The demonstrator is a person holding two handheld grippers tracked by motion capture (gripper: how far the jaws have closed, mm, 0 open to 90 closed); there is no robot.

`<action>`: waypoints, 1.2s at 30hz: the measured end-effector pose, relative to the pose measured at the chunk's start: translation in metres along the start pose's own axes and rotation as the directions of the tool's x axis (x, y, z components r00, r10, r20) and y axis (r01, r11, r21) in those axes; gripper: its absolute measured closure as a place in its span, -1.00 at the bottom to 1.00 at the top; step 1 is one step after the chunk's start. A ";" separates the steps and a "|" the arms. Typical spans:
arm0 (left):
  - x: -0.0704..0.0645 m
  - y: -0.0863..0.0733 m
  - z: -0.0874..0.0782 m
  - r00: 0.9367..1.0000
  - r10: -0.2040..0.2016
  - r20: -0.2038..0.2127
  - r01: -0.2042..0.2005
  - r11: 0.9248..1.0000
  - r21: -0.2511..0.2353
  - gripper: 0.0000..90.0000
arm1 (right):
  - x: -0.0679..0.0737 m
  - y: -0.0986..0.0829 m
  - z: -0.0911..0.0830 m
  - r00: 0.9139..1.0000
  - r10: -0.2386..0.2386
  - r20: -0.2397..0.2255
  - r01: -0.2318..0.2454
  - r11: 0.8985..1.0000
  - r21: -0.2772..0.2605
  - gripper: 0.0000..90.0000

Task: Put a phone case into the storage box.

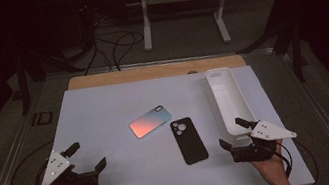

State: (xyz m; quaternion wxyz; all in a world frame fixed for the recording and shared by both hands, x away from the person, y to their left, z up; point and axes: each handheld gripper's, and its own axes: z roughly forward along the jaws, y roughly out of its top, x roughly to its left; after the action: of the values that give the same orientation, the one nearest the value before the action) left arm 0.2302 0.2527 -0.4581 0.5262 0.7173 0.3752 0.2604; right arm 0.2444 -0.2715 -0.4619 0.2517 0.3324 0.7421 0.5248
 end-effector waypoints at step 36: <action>-0.007 0.023 0.012 1.000 0.021 0.010 -0.021 1.000 0.011 -1.00 | -0.002 0.001 0.001 1.000 0.006 0.015 -0.006 1.000 0.009 -0.80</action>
State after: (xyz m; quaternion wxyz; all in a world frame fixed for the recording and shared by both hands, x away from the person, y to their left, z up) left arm 0.2412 0.2368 -0.4399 0.5213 0.7254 0.3665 0.2603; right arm 0.2465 -0.2717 -0.4613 0.2543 0.3397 0.7415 0.5198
